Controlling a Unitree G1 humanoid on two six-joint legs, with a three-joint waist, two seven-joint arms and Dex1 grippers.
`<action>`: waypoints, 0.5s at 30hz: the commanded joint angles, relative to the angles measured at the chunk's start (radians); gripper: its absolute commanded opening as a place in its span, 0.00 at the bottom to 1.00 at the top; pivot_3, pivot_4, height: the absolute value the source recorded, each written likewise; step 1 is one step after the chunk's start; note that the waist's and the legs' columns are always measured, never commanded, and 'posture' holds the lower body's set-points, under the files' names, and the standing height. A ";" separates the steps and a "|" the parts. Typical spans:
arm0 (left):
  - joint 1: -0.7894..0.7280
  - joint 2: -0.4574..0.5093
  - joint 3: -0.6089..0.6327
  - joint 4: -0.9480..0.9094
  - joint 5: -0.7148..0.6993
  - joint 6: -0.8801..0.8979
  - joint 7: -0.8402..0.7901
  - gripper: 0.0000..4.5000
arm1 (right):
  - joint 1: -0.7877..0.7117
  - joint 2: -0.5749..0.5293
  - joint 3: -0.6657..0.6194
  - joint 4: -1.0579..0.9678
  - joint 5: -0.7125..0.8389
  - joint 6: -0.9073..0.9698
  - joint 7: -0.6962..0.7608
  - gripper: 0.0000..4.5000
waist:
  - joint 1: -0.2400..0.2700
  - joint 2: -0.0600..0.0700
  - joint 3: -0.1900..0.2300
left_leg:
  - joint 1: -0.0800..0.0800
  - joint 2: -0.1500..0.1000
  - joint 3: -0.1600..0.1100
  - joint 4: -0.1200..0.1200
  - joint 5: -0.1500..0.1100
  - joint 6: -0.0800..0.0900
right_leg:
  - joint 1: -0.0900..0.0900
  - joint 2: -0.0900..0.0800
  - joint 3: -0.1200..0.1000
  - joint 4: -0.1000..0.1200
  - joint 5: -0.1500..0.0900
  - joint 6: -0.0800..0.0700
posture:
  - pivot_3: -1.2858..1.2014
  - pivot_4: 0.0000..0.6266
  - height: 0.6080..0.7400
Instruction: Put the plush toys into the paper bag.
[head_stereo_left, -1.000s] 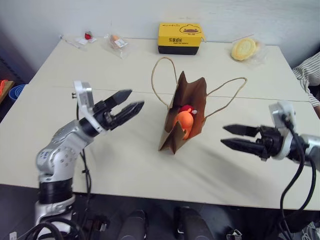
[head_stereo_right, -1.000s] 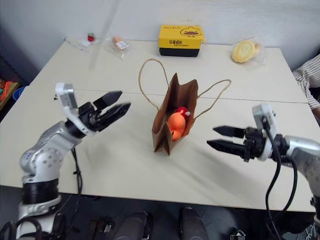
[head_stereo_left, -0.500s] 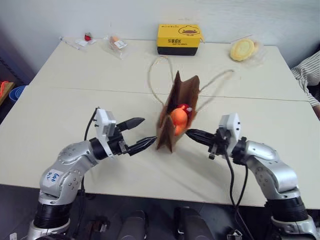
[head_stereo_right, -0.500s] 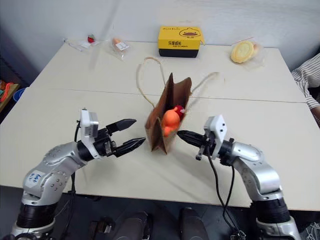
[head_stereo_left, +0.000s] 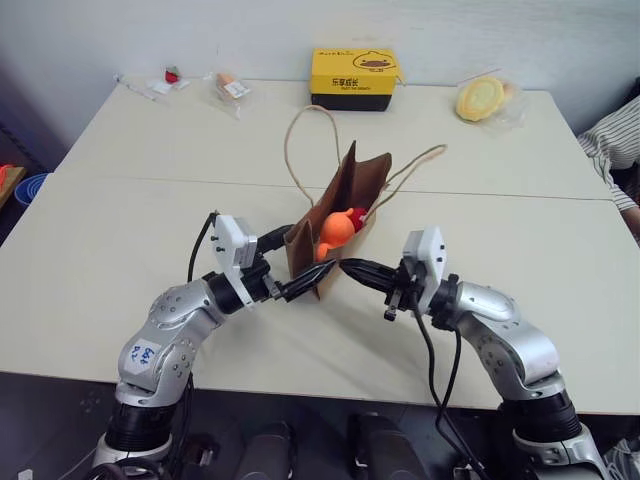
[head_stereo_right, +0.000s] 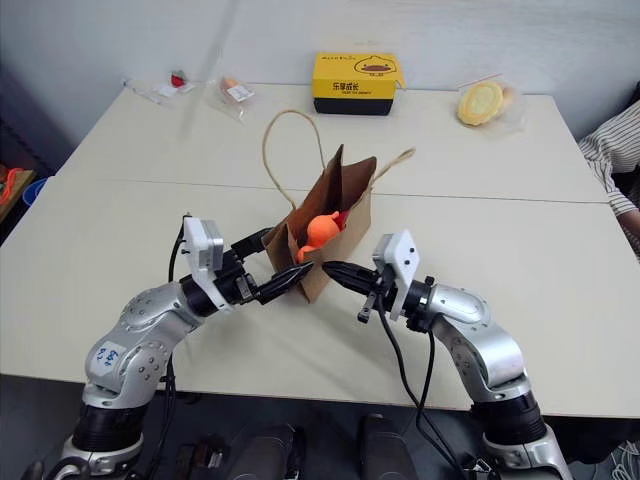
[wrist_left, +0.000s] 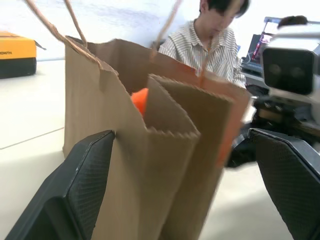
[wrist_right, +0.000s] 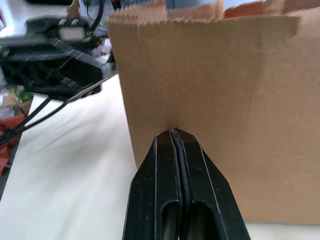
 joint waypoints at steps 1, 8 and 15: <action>-0.019 -0.017 -0.014 0.012 0.036 -0.041 0.010 1.00 | -0.023 0.015 0.025 -0.007 -0.028 -0.029 0.002 0.01 | 0.000 0.000 0.000 | 0.000 0.000 0.000 0.000 0.000 0.000 | 0.000 0.000 0.000 0.000 0.000 0.000 | 0.52 0.24 1.00; -0.028 -0.041 -0.028 0.049 0.086 -0.082 0.012 0.96 | -0.047 0.038 0.061 0.024 -0.112 -0.066 -0.030 0.00 | 0.001 0.000 0.000 | 0.000 0.000 0.000 0.000 0.000 0.000 | 0.000 0.000 0.000 0.000 0.000 0.000 | 0.52 0.24 1.00; -0.053 -0.029 -0.007 0.098 0.067 -0.093 -0.045 0.51 | -0.043 0.038 0.073 -0.010 -0.111 -0.045 -0.031 0.00 | 0.001 0.000 0.000 | 0.000 0.000 0.000 0.000 0.000 0.000 | 0.000 0.000 0.000 0.001 0.000 0.000 | 0.52 0.24 1.00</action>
